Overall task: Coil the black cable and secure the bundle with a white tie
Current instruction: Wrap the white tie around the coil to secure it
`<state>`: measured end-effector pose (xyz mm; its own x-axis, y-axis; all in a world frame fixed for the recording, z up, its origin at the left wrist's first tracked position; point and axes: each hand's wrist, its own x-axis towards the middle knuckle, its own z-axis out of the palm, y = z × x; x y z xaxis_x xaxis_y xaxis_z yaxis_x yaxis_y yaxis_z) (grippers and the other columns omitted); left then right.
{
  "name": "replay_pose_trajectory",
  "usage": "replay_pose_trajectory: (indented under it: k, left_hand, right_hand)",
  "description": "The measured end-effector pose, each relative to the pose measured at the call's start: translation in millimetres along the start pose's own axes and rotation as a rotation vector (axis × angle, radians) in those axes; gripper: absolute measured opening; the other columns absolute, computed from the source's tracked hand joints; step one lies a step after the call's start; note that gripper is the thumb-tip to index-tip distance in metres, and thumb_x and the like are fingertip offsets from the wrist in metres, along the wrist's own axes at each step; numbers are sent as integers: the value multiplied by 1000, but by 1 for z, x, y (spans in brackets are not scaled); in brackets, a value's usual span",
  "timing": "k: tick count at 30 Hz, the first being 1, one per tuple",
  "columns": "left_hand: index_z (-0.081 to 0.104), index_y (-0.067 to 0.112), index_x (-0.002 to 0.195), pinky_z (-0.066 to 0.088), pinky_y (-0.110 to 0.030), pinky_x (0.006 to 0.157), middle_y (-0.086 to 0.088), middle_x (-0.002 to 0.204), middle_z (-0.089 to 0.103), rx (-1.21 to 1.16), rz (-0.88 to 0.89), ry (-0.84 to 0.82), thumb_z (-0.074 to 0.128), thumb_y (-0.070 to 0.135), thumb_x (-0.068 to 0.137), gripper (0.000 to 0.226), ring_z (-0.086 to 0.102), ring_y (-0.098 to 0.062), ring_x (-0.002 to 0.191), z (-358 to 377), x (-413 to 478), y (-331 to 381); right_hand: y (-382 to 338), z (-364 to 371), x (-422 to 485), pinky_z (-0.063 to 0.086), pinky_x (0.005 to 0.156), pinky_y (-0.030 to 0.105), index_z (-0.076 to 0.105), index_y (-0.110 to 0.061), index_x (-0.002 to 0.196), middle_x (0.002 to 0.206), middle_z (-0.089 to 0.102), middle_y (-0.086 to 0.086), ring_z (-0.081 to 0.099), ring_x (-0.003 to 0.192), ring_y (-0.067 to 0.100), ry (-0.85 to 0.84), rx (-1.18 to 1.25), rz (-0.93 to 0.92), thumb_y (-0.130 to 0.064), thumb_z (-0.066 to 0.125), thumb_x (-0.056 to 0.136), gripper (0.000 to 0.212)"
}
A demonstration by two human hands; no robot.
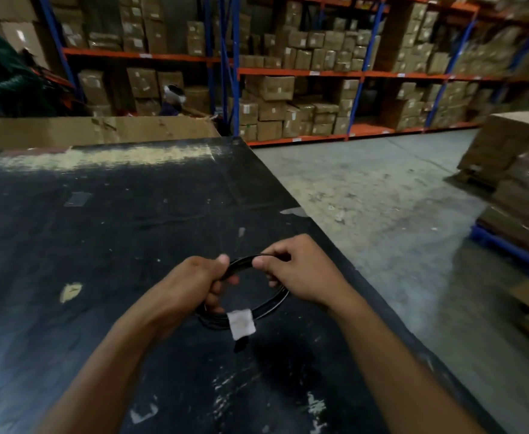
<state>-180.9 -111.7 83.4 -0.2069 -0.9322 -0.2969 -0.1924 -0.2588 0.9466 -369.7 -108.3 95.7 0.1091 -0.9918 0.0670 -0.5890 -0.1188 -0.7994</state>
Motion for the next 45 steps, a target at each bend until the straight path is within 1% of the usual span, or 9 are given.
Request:
replay_pose_trajectory:
  k: [5, 8, 12, 16, 20, 27, 32, 39, 45]
  left_hand:
    - [61, 5, 84, 32, -23, 48, 7, 52, 39, -8, 17, 54, 39, 26, 105, 37, 33, -4, 39, 19, 15, 1]
    - [63, 4, 85, 32, -25, 50, 4, 55, 40, 54, 40, 111, 40, 27, 104, 38, 35, -6, 42, 27, 27, 1]
    - [67, 4, 87, 32, -29, 52, 4, 54, 41, 72, 36, 132, 42, 28, 103, 39, 37, -11, 47, 36, 42, 2]
    - [68, 5, 87, 32, -30, 52, 3, 54, 41, 61, 25, 148, 43, 30, 102, 38, 37, -12, 47, 37, 50, 4]
    - [68, 5, 85, 31, -28, 51, 4, 54, 42, 37, 47, 155, 42, 26, 102, 38, 37, -10, 46, 35, 50, 8]
    - [35, 23, 61, 26, -38, 57, -2, 59, 33, 112, 217, 235, 39, 17, 98, 37, 27, -14, 50, 33, 40, 15]
    - [42, 18, 75, 34, -38, 60, -6, 71, 41, 64, 285, 331, 42, 25, 99, 25, 34, -16, 59, 30, 37, 20]
    - [47, 20, 80, 37, -40, 59, 1, 70, 47, 35, 333, 362, 43, 39, 98, 27, 40, -13, 57, 20, 34, 30]
    - [48, 21, 77, 37, -38, 57, 3, 65, 48, 70, 363, 338, 47, 38, 98, 27, 40, -11, 52, 12, 25, 37]
  right_hand:
    - [24, -25, -3, 49, 57, 28, 74, -14, 78, 67, 71, 4, 61, 58, 9, 204, 75, 111, -49, 67, 81, 36]
    - [48, -35, -1, 50, 74, 31, 73, -20, 91, 91, 73, 3, 68, 86, 19, 356, -209, 248, -38, 70, 84, 19]
    - [75, -28, 0, 44, 83, 38, 54, -12, 118, 122, 50, 15, 53, 110, 34, 261, -497, 415, -28, 70, 84, 41]
    - [93, -26, 3, 38, 69, 31, 45, -15, 81, 109, 59, 16, 55, 89, 32, 191, -583, 478, -14, 68, 81, 23]
    - [105, -32, 3, 41, 61, 28, 56, -12, 83, 93, 64, 12, 50, 71, 22, 206, -576, 486, -14, 70, 83, 14]
    - [74, -42, -2, 58, 68, 37, 60, -16, 83, 70, 71, 4, 70, 65, 18, 390, -187, 242, -27, 68, 88, 15]
    - [10, -57, -9, 59, 60, 22, 63, -21, 82, 74, 73, 4, 74, 63, 12, 385, 265, -114, -8, 74, 82, 16]
    - [-16, -31, -5, 53, 70, 14, 68, -24, 89, 82, 69, -14, 66, 74, -1, 144, -241, -438, -13, 75, 80, 16]
    - [-19, -25, 7, 52, 58, 43, 70, -17, 85, 76, 71, 1, 58, 70, 24, 309, -630, -690, -12, 77, 74, 14]
